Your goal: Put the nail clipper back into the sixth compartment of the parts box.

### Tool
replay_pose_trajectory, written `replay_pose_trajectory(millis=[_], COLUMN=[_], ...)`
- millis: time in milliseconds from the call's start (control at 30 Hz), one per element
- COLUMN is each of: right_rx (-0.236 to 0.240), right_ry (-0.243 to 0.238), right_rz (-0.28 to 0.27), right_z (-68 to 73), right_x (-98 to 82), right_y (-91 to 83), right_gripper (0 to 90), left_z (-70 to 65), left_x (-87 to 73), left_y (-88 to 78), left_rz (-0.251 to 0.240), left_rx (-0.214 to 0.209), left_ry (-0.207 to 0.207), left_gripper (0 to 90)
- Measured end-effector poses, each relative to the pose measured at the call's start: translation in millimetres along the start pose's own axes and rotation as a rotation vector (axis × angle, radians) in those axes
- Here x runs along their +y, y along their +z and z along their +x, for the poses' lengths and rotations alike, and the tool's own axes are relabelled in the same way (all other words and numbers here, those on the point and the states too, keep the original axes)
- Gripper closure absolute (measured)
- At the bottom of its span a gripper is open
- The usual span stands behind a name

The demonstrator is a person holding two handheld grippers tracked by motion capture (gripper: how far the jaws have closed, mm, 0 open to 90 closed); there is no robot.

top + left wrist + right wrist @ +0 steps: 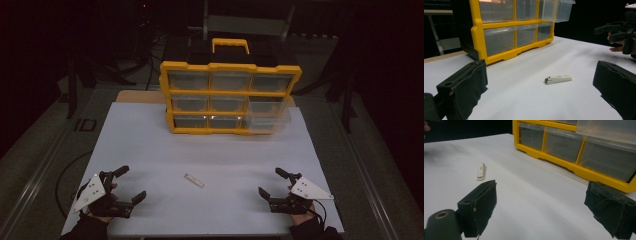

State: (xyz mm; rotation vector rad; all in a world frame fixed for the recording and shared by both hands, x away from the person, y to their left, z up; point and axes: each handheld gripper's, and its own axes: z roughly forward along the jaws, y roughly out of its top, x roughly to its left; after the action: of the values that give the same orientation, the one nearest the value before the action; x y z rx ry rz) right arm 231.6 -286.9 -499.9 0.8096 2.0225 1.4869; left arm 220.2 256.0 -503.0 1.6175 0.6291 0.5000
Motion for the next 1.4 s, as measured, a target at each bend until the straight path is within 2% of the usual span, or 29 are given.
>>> replay_pose_trajectory(millis=[200,333,400,500,633,700,800,900,1000,1200,1400], right_rx=[0.013,0.009,0.003,0.005,0.004,0.005,0.005,0.003,0.004,0.009,0.015], right_ry=[0.017,0.01,0.011,0.012,0.006,0.001,0.003,0.002,0.001,-0.001,-0.009], right_rz=[-0.007,-0.006,-0.008,-0.013,-0.012,-0.013,-0.016,-0.017,-0.024,-0.029,-0.033], right_z=[0.0,0.6,0.4,0.6,2.5,4.5,4.7,4.9,5.5,7.5,9.4], right_x=[0.8,1.2,1.0,1.0,1.9,2.9,3.0,3.4,4.3,5.9,7.2], right_y=[-0.8,-1.1,-1.4,-1.7,-1.7,-1.5,-1.2,-1.8,-2.2,-2.2,-1.8], right_gripper=[10.5,10.5,10.5,10.5,10.5,10.5,10.5,10.6,10.5,10.6,10.6], left_z=[-1.4,-1.5,-2.0,-3.1,-4.1,-4.2,-4.5,-5.9,-8.3,-6.1,-1.4], left_x=[-0.5,-1.3,-1.9,-2.0,-0.4,3.1,8.6,17.2,28.5,44.3,63.3], left_y=[0.5,2.2,3.9,5.1,5.0,5.7,6.1,6.0,6.7,7.3,11.1], left_rz=[0.003,0.021,0.028,0.04,0.046,0.058,0.068,0.055,0.07,0.055,0.052], left_rx=[-0.003,-0.028,-0.046,-0.048,-0.054,-0.07,-0.066,-0.071,-0.077,-0.105,-0.139], left_ry=[0.002,0.004,0.008,0.034,0.04,0.014,-0.007,-0.028,0.002,0.007,0.029], left_gripper=[0.4,0.5,0.4,0.5,0.5,0.5,0.5,0.5,0.5,0.5,0.5])
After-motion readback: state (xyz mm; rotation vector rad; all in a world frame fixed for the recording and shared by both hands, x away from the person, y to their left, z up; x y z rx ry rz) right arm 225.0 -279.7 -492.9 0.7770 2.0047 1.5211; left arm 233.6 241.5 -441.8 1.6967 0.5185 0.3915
